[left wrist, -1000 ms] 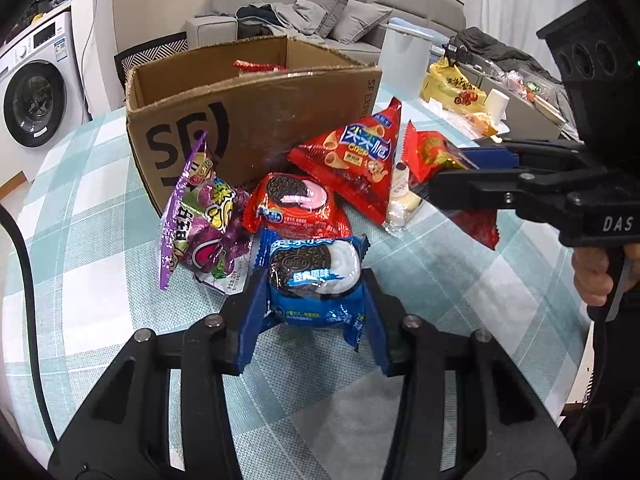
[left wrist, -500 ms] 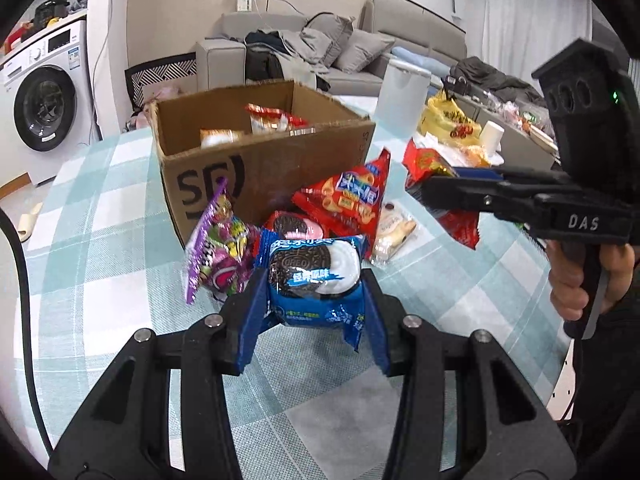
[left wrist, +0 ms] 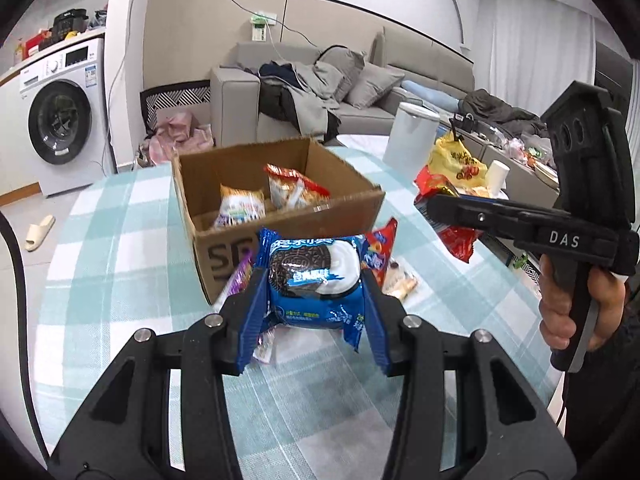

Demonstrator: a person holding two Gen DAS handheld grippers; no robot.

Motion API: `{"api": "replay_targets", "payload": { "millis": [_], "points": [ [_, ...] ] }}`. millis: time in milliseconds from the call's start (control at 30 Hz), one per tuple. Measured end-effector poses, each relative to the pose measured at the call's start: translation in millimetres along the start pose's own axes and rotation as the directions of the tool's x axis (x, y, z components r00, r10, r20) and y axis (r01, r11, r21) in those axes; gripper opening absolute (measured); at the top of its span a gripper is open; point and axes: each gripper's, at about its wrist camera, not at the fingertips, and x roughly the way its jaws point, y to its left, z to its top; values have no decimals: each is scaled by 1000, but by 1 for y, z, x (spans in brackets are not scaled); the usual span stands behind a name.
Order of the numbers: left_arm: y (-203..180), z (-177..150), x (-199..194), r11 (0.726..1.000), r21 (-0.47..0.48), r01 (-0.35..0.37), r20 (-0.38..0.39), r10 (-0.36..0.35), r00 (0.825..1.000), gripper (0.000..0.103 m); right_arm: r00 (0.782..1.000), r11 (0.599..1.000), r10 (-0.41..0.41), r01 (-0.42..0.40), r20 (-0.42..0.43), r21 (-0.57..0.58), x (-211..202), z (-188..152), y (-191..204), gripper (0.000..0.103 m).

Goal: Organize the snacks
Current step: 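Lift both held Oreo packs and lower them into the cardboard box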

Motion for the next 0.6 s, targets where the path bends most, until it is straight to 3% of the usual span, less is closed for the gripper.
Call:
{"api": "replay_targets", "payload": {
  "millis": [333, 600],
  "points": [
    [18, 39, -2, 999, -29, -42, 67, 44, 997, 42, 1000, 1000, -18, 17, 13, 16, 9, 21, 2, 45],
    [38, 64, 17, 995, -61, -80, 66, 84, 994, 42, 1000, 999, -17, 16, 11, 45, 29, 37, -2, 45]
  ]
}}
